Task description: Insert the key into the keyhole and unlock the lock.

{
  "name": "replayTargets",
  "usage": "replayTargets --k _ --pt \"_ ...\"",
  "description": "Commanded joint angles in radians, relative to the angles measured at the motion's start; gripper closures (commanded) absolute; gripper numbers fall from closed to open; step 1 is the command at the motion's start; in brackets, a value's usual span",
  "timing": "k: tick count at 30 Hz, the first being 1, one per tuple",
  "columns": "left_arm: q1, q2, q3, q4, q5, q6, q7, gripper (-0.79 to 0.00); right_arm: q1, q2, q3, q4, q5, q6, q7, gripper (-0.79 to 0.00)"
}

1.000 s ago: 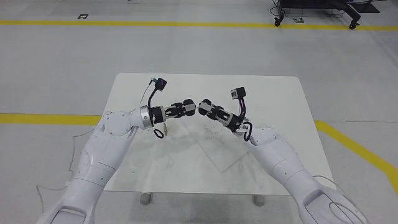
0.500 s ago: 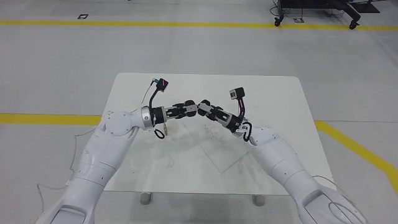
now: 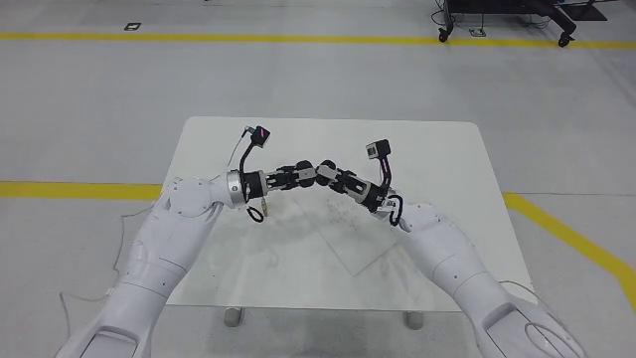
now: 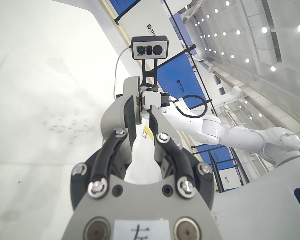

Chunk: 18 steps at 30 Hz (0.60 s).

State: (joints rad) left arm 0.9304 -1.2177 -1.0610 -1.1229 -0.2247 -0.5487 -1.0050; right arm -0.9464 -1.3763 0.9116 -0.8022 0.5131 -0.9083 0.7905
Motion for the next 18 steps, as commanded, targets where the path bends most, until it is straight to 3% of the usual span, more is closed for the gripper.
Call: replayTargets --k 1,11,12,13,18 --pt "-0.001 0.000 0.001 0.001 0.001 -0.001 0.000 0.000 0.000 -0.001 0.001 0.000 -0.002 -0.001 0.001 0.000" --pt "-0.001 0.003 0.004 -0.001 0.011 -0.005 0.009 0.000 -0.001 -0.004 0.005 0.004 -0.006 -0.004 0.001 0.000" --pt "-0.001 0.004 0.003 -0.002 0.013 -0.005 0.011 0.000 -0.001 -0.005 0.006 0.004 -0.007 -0.004 0.000 -0.292" --pt "-0.001 0.005 0.001 -0.003 0.013 -0.006 0.012 0.000 -0.002 -0.005 0.007 0.005 -0.005 -0.002 -0.004 -0.785" --pt "0.001 0.009 -0.007 -0.007 0.011 -0.007 0.015 0.000 -0.003 -0.004 0.022 0.007 -0.001 -0.009 -0.020 -0.785"
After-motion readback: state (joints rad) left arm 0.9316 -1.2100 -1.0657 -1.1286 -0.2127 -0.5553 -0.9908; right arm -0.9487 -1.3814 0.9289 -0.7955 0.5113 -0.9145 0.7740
